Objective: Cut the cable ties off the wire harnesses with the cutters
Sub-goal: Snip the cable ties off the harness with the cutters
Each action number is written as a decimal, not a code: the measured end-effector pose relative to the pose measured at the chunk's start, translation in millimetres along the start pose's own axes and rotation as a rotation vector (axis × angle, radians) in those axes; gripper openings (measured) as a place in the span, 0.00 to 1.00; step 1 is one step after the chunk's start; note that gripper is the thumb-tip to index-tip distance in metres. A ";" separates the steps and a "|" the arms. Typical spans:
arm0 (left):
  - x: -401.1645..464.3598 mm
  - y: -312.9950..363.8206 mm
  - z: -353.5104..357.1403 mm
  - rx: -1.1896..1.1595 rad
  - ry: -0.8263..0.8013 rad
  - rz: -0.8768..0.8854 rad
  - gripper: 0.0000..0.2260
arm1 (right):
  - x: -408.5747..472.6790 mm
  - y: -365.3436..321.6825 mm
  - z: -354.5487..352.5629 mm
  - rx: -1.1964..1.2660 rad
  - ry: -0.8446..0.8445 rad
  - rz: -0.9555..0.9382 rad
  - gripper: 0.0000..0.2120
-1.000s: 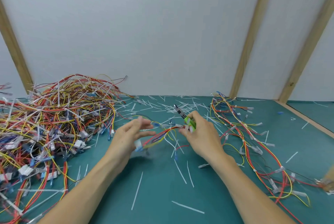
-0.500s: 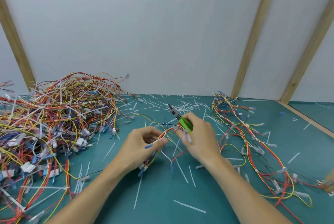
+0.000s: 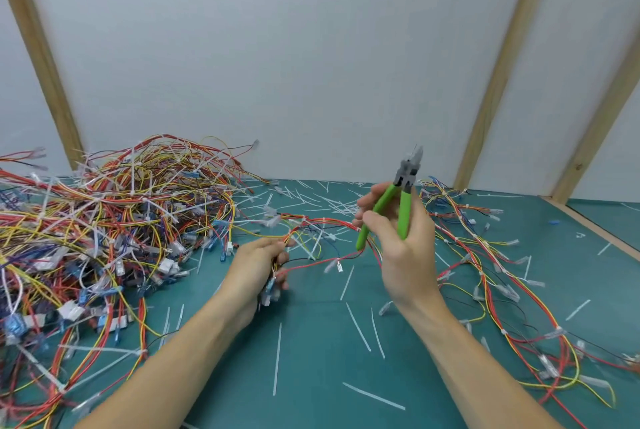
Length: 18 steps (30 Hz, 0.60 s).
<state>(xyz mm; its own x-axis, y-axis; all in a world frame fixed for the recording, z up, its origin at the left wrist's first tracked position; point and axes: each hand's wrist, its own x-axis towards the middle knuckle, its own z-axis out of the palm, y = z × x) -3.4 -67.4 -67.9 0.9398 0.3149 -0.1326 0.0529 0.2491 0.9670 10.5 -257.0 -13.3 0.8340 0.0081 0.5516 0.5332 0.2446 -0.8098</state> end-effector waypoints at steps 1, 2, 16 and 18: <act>-0.4 2.2 -0.1 -0.111 -0.060 -0.098 0.08 | -3.0 -4.6 2.3 -0.008 0.002 -0.047 0.10; -0.6 4.7 -0.9 -0.224 -0.109 -0.199 0.08 | -6.0 -9.0 4.0 -0.037 0.007 -0.123 0.09; -0.2 12.0 -10.8 -0.595 -0.289 -0.411 0.12 | -16.1 30.1 -2.3 -0.606 -0.385 -0.170 0.09; -2.0 8.4 -5.5 -0.337 -0.311 -0.326 0.11 | -12.3 30.0 -4.9 -0.563 -0.331 -0.190 0.10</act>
<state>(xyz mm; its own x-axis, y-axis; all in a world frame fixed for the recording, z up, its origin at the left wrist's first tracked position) -6.6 -60.9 -60.8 0.9508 -0.0998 -0.2934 0.2948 0.5831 0.7570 16.9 -254.6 -45.4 0.6791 0.3332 0.6541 0.7334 -0.2700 -0.6239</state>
